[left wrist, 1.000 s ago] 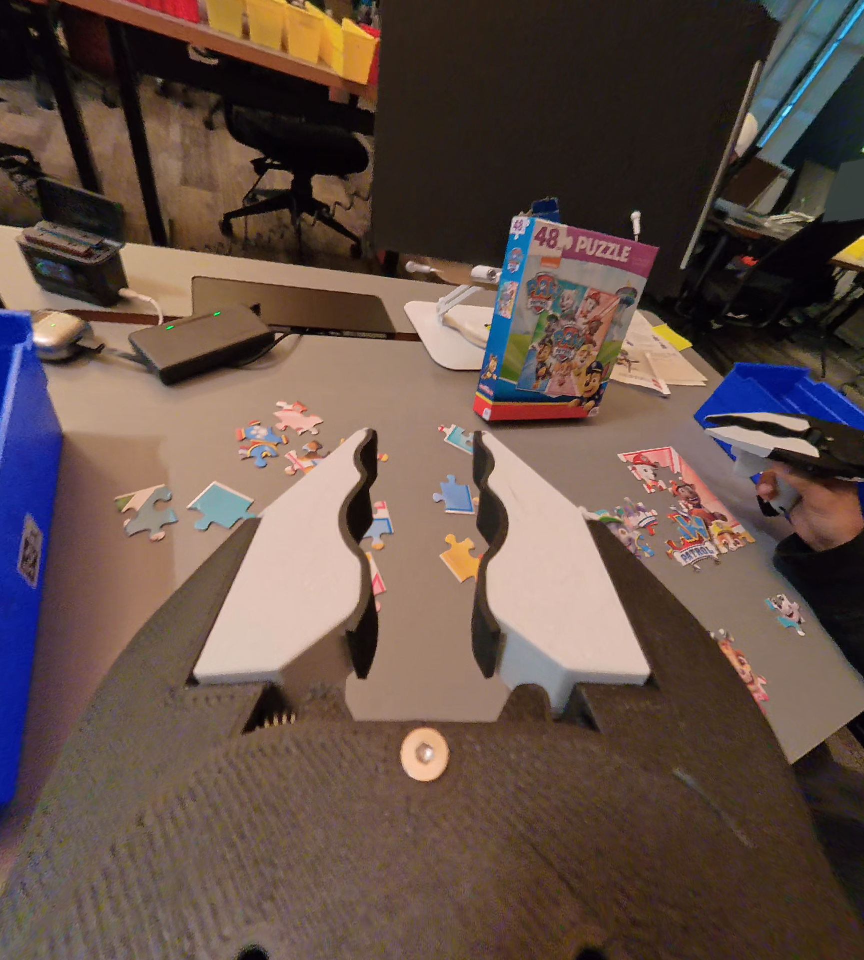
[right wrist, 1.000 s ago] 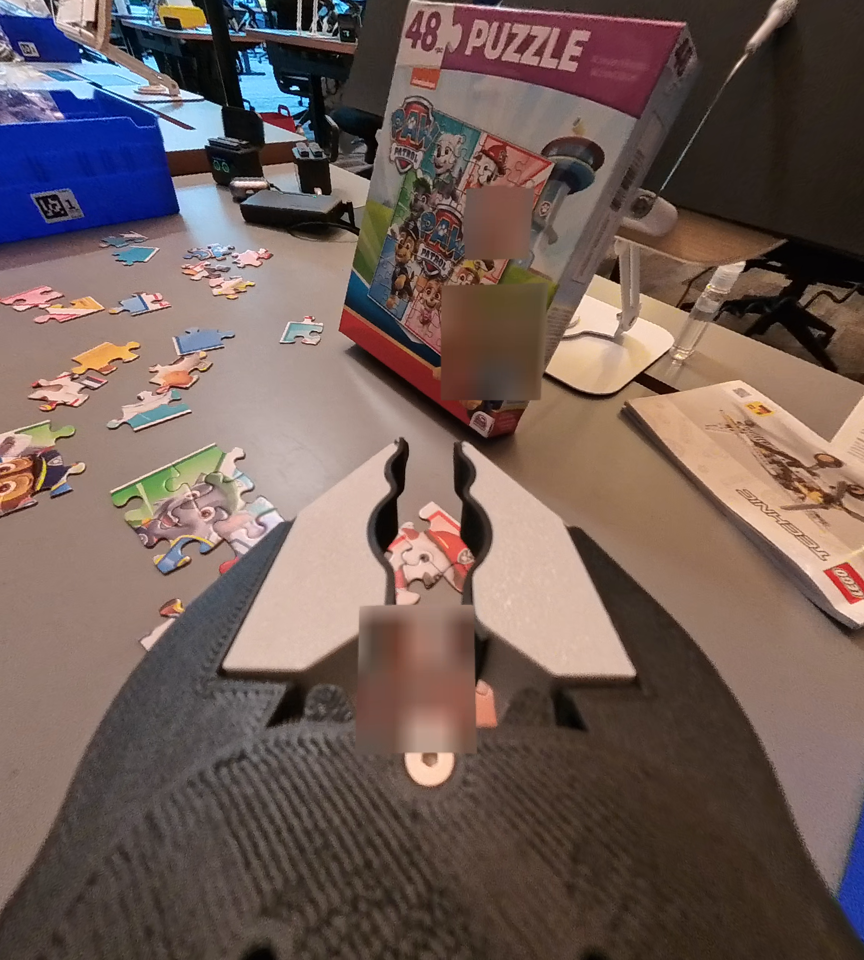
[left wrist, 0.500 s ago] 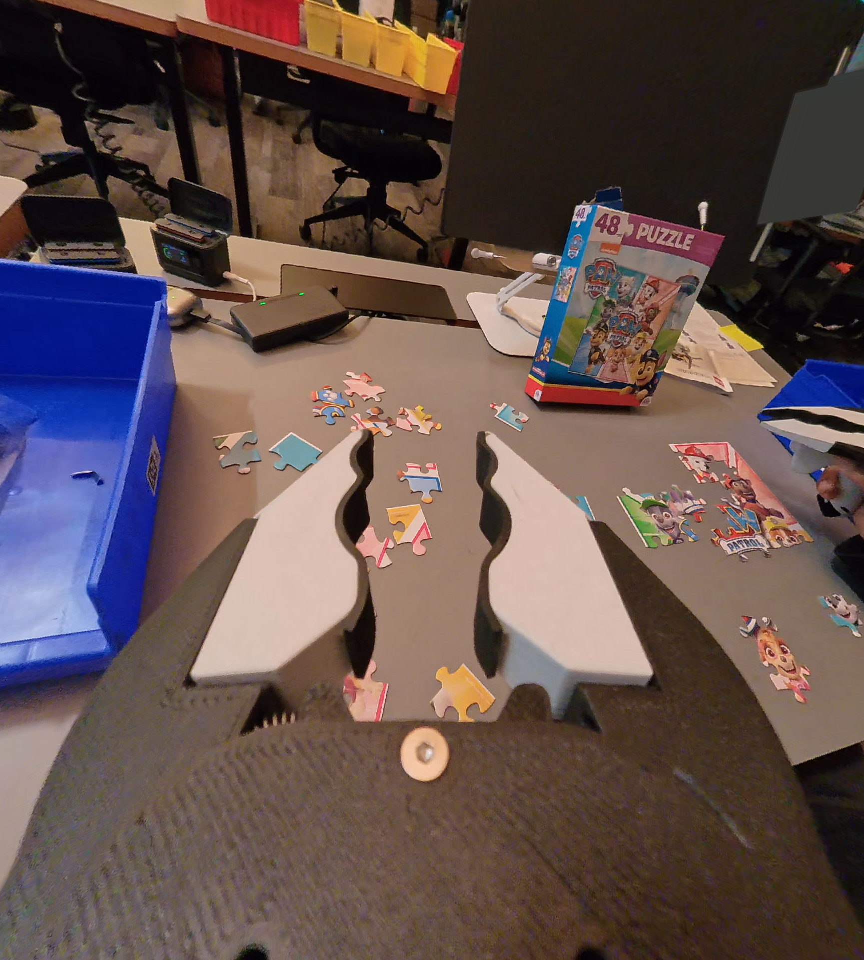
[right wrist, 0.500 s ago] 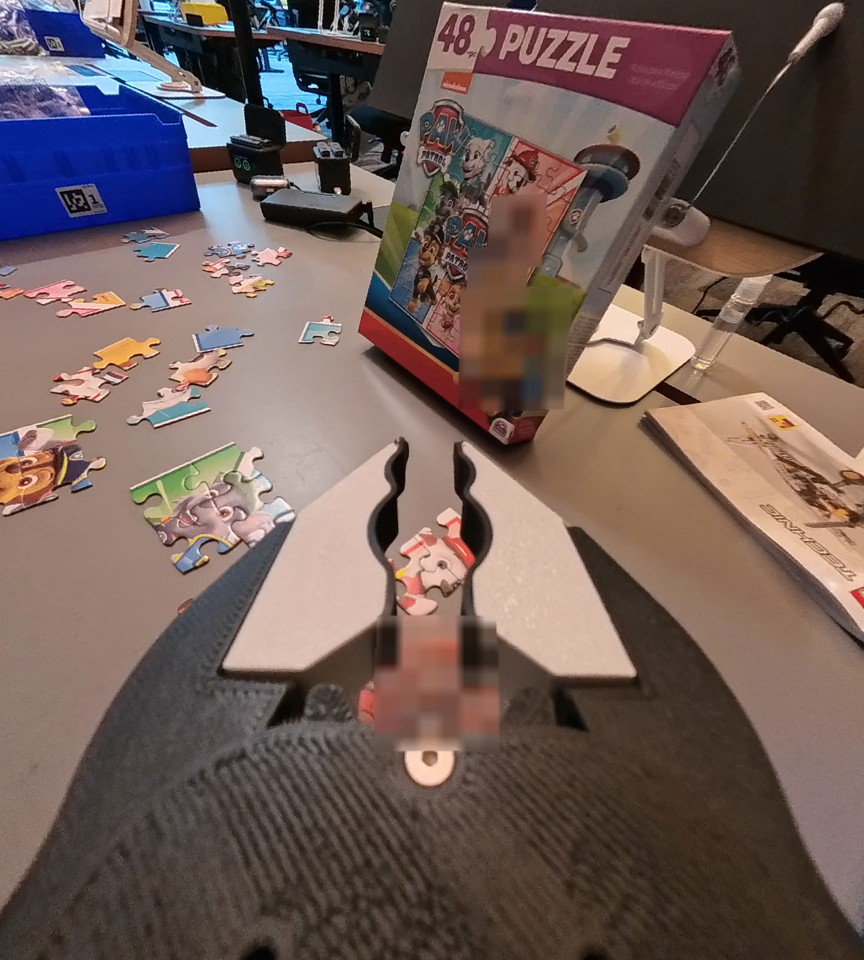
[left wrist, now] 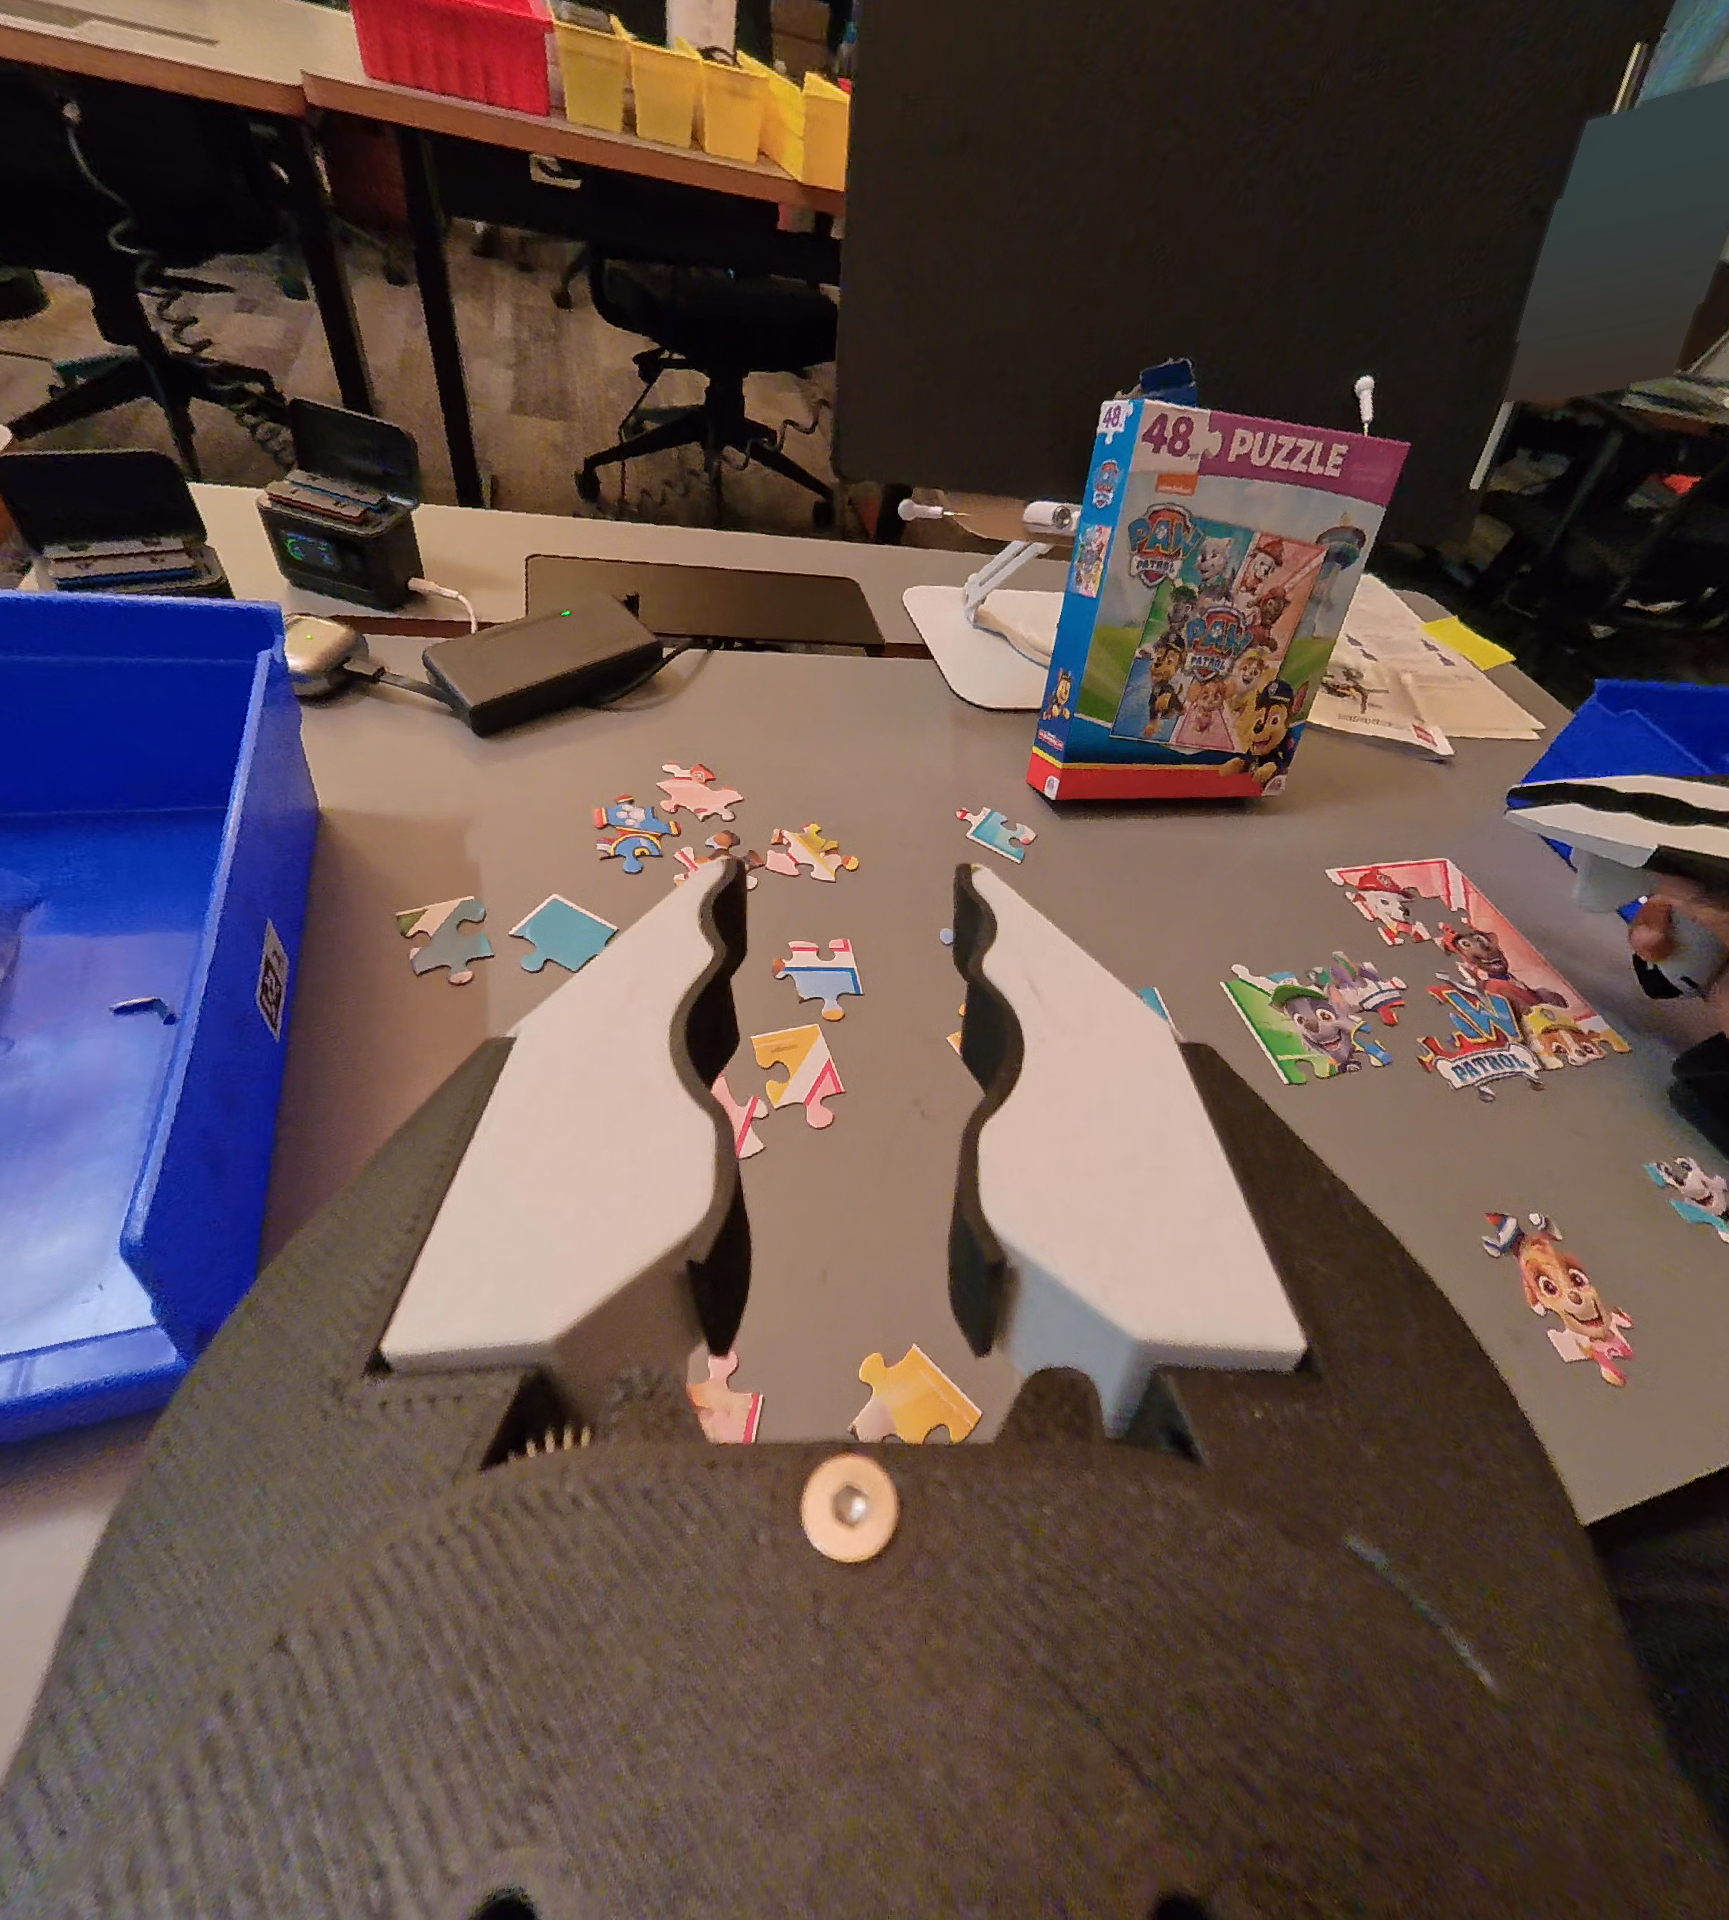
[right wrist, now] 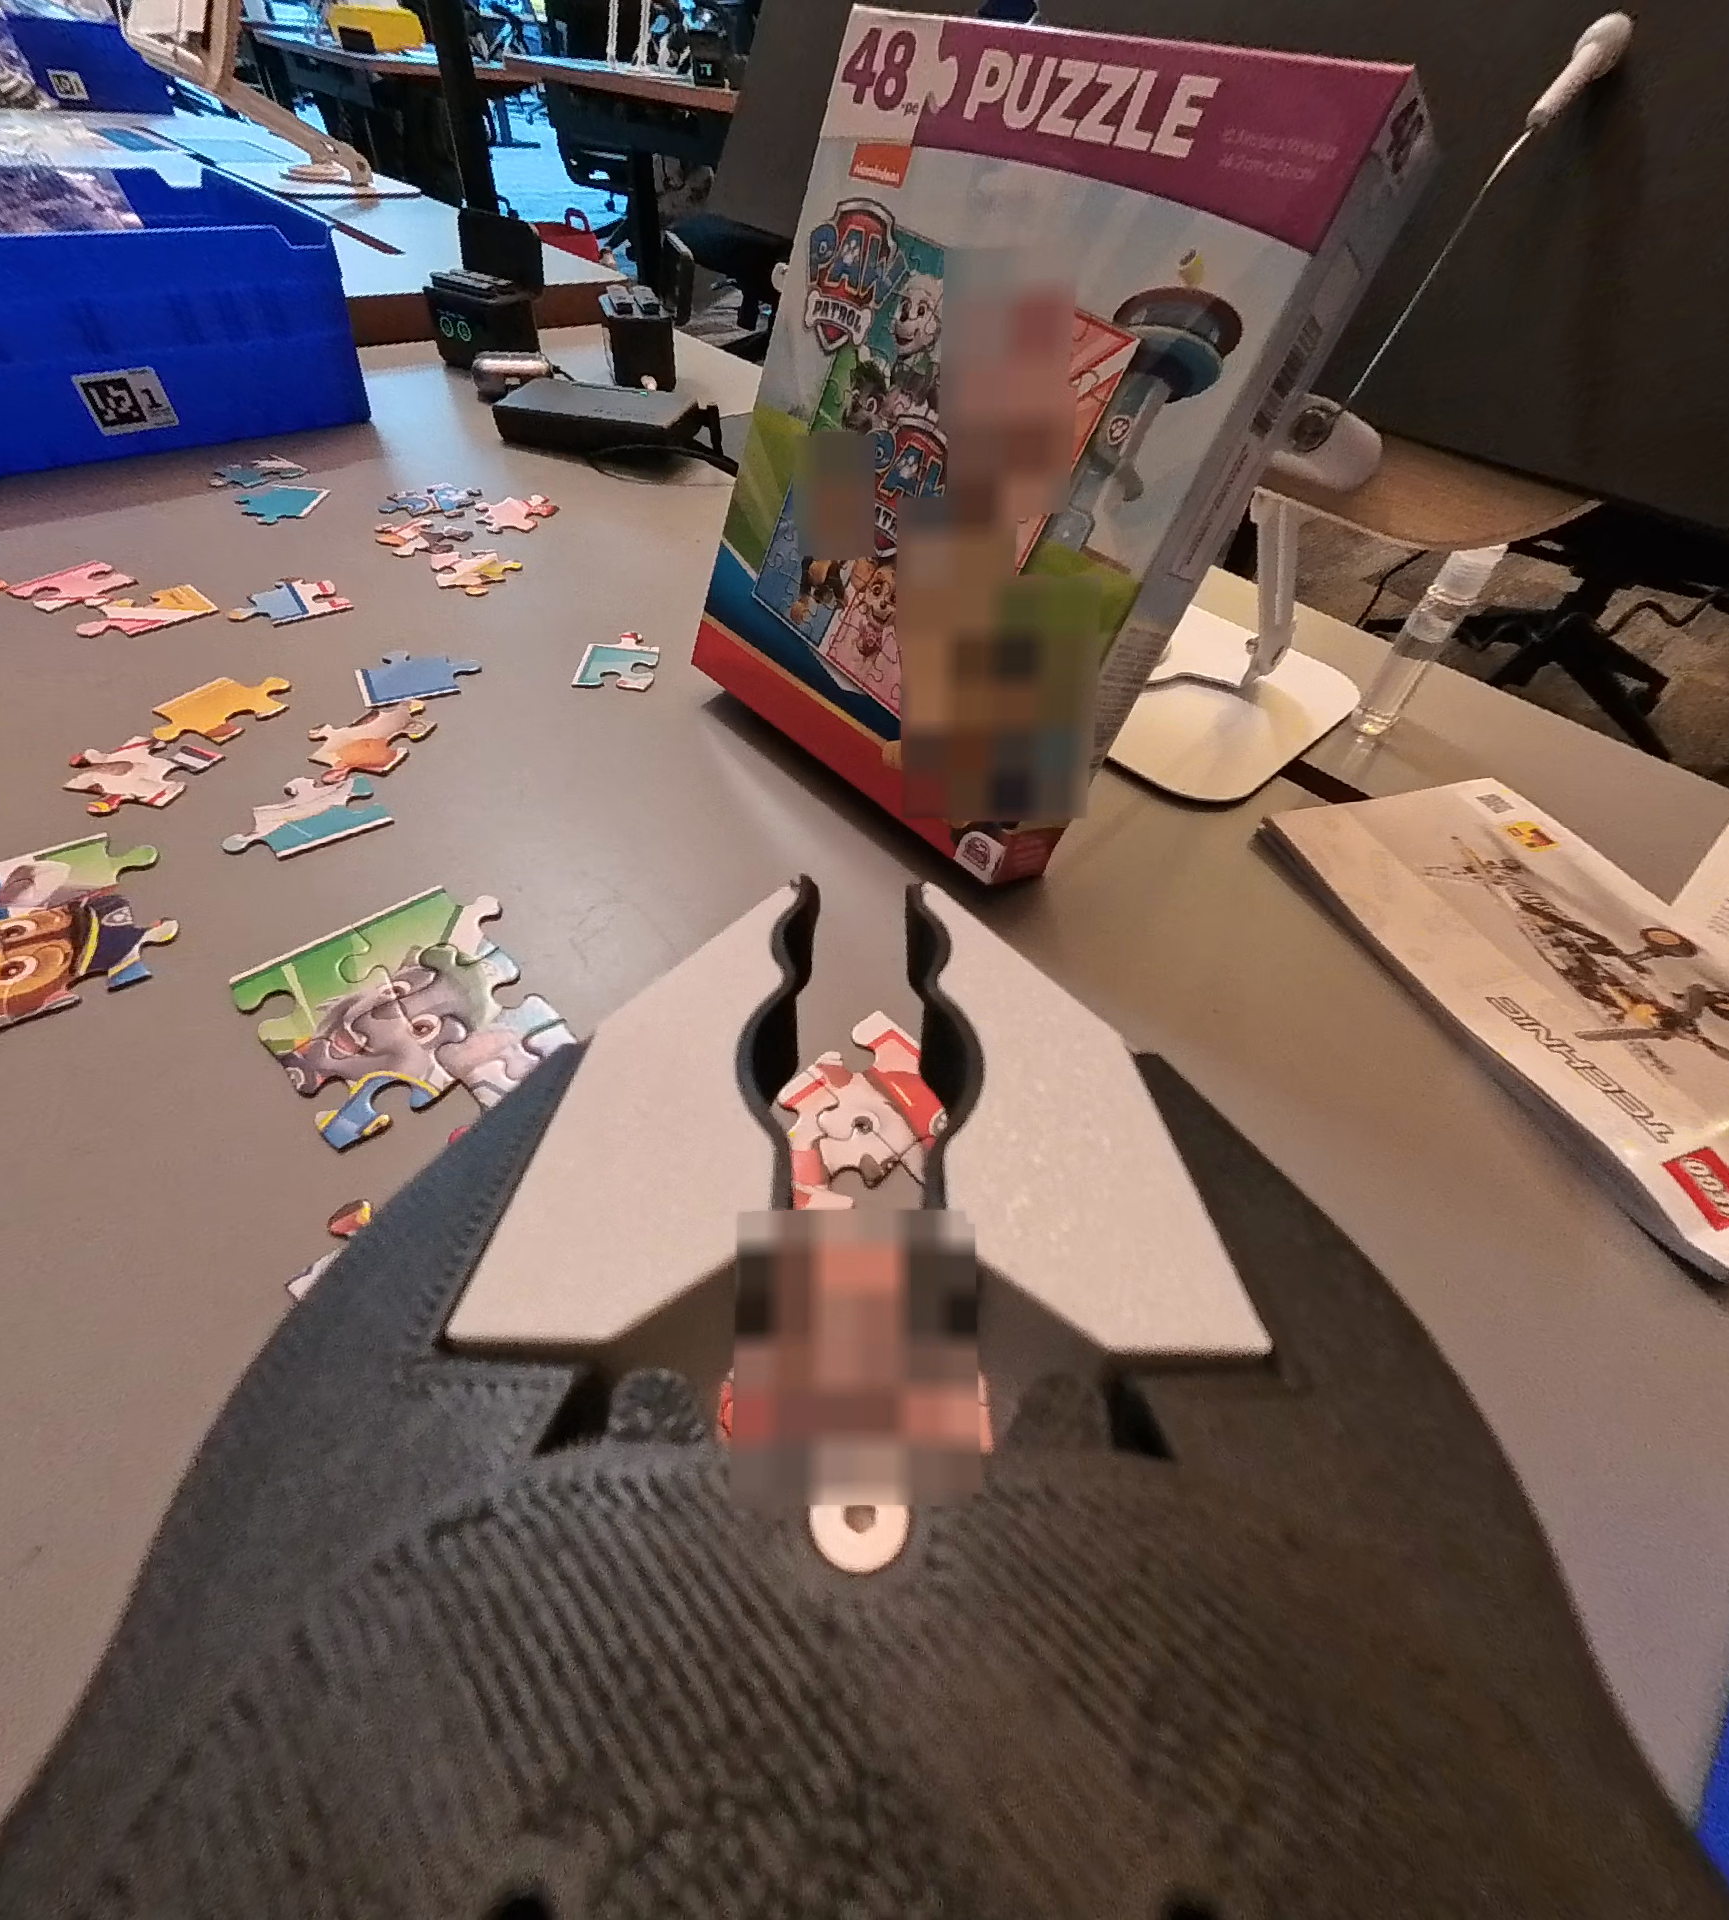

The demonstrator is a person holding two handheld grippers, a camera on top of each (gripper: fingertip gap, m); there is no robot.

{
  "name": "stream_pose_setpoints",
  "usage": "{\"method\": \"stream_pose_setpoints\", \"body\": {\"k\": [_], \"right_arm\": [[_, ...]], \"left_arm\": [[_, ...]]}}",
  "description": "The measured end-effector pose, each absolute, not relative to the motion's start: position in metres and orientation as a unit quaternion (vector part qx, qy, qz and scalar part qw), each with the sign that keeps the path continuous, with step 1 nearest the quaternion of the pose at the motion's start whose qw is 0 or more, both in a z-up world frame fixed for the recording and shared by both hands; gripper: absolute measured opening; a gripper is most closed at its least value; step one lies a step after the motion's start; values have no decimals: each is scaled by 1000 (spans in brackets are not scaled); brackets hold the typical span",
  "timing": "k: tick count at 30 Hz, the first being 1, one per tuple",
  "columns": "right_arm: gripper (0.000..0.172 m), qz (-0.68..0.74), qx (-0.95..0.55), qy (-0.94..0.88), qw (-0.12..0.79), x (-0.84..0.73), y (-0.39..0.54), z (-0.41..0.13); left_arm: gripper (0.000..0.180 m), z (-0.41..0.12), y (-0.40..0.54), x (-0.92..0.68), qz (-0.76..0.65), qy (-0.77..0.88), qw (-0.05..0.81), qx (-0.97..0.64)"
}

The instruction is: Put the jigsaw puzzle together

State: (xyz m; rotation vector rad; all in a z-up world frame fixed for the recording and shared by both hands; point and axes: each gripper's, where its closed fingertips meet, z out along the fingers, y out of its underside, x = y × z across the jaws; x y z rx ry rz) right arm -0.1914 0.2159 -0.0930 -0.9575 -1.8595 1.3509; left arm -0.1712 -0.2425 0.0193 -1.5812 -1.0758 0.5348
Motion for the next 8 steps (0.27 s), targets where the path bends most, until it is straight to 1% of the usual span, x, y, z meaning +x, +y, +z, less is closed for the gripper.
{"method": "stream_pose_setpoints", "body": {"k": [8], "right_arm": [[15,508,-362,-712,321,-192,214,-96]], "left_arm": [[38,25,-242,-173,246,-444,554,-660]]}}
